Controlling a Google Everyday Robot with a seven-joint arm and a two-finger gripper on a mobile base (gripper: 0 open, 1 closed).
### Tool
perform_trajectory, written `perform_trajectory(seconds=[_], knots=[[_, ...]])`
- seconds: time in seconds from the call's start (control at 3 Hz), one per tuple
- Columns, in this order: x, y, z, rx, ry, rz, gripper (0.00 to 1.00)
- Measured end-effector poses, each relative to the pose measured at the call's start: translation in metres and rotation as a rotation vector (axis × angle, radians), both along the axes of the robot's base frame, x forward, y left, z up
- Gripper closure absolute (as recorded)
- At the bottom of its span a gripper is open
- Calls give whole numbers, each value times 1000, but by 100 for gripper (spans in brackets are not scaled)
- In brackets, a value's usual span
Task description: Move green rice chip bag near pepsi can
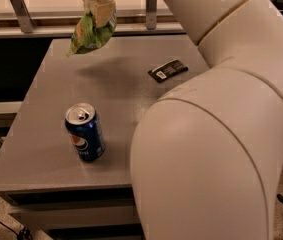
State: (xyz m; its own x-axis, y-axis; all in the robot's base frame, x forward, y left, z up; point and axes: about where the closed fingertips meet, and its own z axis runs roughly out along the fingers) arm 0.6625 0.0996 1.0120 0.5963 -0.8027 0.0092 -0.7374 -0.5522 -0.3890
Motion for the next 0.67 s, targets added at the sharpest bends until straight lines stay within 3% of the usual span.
perform_trajectory(seconds=[0.67], knots=[[-1, 0, 3, -2, -10, 1, 100]])
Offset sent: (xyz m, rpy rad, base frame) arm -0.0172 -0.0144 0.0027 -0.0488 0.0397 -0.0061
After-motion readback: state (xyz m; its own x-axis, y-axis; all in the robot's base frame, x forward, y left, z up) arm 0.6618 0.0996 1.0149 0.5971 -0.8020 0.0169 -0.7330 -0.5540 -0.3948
